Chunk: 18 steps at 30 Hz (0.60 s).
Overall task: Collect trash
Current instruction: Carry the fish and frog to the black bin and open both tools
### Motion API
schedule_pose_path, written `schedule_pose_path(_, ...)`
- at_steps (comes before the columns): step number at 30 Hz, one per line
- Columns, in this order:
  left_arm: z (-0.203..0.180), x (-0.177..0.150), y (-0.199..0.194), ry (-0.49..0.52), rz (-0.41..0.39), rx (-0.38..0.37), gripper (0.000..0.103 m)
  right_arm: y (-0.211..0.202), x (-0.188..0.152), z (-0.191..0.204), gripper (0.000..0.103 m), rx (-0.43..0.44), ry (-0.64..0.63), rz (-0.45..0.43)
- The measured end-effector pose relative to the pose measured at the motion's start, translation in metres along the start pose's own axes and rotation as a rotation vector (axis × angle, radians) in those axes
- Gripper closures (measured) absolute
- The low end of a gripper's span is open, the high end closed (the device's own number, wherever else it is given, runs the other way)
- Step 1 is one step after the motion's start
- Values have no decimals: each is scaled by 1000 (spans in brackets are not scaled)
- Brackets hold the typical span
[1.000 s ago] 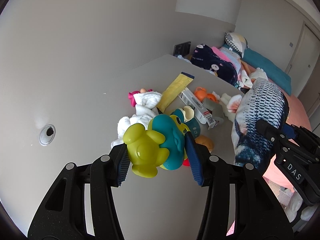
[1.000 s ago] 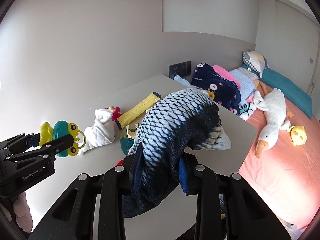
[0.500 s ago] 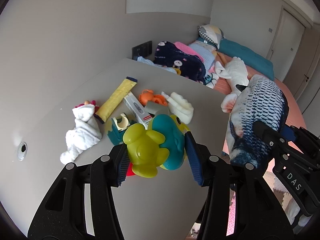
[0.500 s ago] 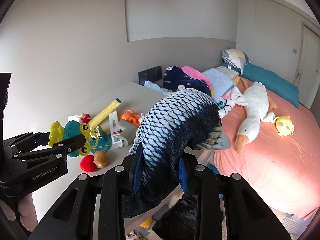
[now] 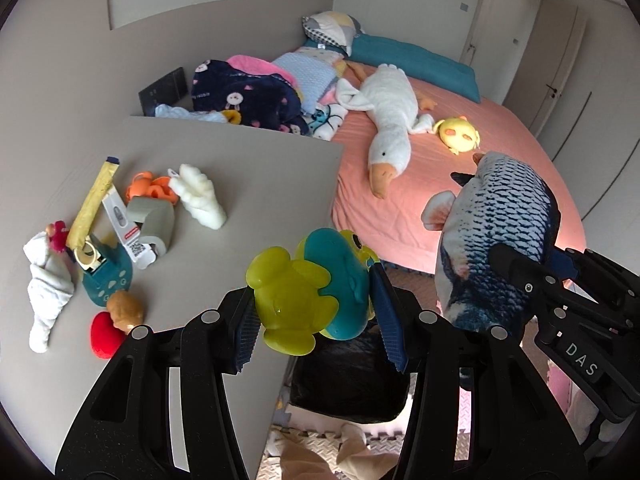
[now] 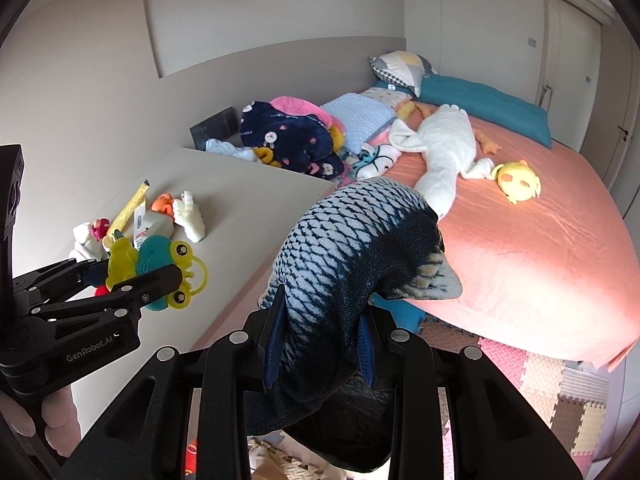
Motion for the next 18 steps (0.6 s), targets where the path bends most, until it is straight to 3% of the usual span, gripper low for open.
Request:
schedule_pose_path(7,-34,-11,28,65,91,-59,53,-1,-20,-39,70,-27,109,59)
schedule_pose_path(10,-40,-16,36,74,131,-83,52,2,-25,-49,63,-38,140,80)
schedule_pose_path(11,-42,-18,40,79,153,-90,43,2,-26,-52,58,-37,146,84)
schedule_pose_path(12,-44,-19,44,85,179,-90,33,3,-27,-54,47,-49,151,86)
schedule_pose_path(13,-46,-20,47,89,203,-78,10,2,-25,-59,39,-67,158,76)
schedule_pose_path(15,-48,-22,50,98,209,-56,7,-5,-23,-66,29,-116,165,42)
schedule_pose_path(18,-48,-23,49,84,188,-56,7,-11,-19,-74,28,-147,176,6)
Point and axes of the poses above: each gripper's, at about its wrist camera, not at the fingertips, and y roughly the way its jaws point, z to its left, x to its top, the point moved 4 cm from there along y, roughly the way its jaws point, and after that the axes turned 4 degrees about -x, right-handed, at the moved point
